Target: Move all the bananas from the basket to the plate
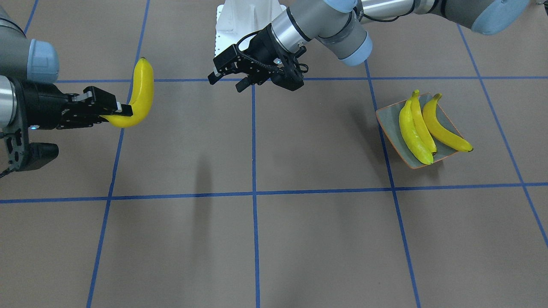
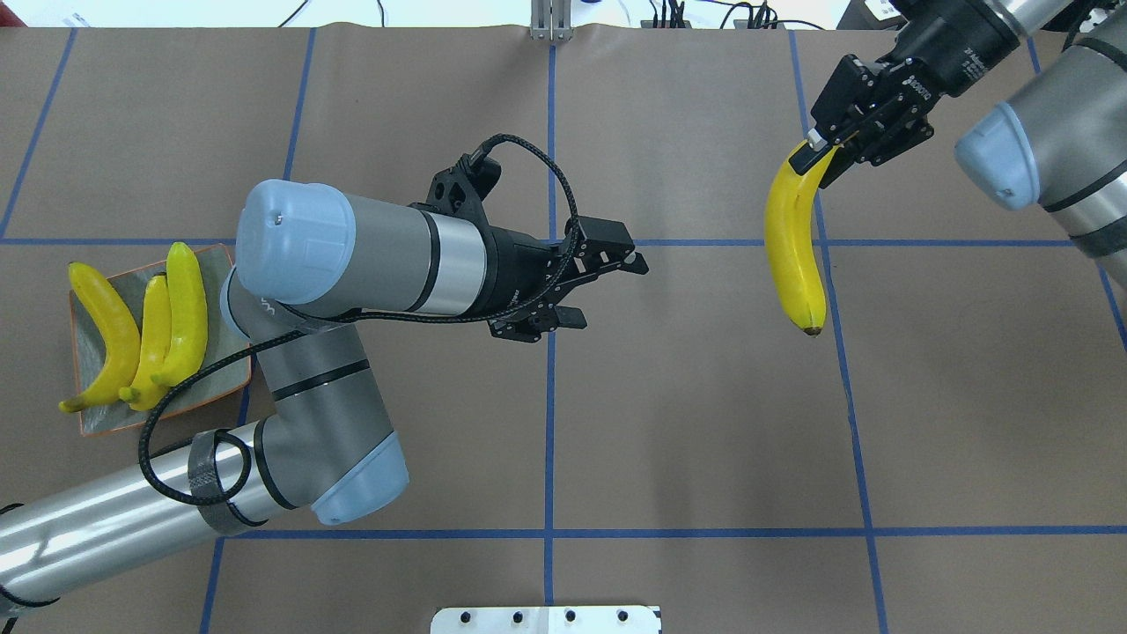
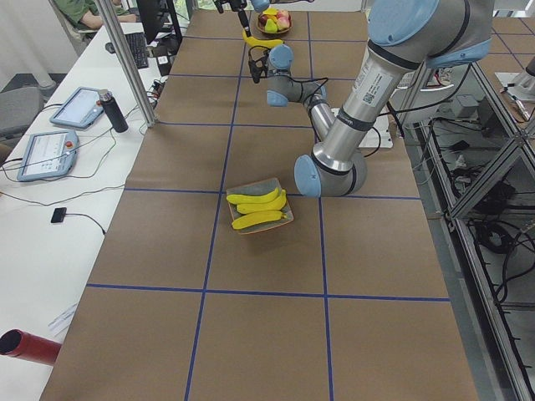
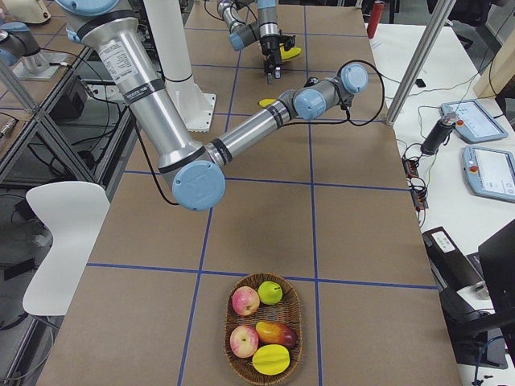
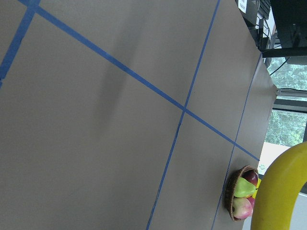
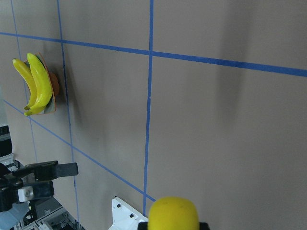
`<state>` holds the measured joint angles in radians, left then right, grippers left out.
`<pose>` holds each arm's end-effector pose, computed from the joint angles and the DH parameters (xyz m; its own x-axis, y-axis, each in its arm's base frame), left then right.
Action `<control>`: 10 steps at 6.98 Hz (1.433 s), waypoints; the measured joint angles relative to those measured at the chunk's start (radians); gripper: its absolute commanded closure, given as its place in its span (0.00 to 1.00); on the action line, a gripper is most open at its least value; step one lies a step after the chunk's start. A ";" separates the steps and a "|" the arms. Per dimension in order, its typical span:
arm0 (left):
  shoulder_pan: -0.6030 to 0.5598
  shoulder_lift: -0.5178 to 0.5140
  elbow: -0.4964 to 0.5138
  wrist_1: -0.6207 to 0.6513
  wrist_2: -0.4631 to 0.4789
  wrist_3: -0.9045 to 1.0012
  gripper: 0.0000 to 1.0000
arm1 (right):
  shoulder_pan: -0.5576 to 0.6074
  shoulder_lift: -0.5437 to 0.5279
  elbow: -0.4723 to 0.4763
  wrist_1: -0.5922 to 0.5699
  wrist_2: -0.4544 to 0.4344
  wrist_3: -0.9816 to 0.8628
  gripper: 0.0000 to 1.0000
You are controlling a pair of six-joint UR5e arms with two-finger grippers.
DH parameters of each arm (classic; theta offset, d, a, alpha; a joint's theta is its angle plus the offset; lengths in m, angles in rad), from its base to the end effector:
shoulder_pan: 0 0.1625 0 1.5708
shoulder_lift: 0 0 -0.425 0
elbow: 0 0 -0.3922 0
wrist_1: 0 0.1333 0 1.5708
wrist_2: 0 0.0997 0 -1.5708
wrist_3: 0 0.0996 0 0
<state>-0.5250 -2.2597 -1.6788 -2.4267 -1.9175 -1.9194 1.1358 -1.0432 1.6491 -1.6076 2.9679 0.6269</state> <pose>0.4949 -0.4016 0.1030 -0.1275 -0.2974 -0.9462 0.1434 0.9384 -0.3143 -0.2334 -0.5858 0.2671 0.1540 -0.0006 0.9881 0.3268 0.9438 -0.0503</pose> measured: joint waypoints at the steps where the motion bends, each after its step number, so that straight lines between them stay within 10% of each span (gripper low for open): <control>1: 0.003 0.000 0.000 0.000 0.000 -0.001 0.00 | -0.009 0.016 -0.003 0.000 -0.011 0.023 1.00; 10: 0.014 -0.024 -0.001 -0.098 0.002 -0.003 0.00 | -0.119 0.059 0.001 0.045 -0.015 0.034 1.00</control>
<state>-0.5108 -2.2836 -1.6797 -2.5246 -1.9153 -1.9221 1.0171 -0.9845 1.6502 -1.5628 2.9534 0.6611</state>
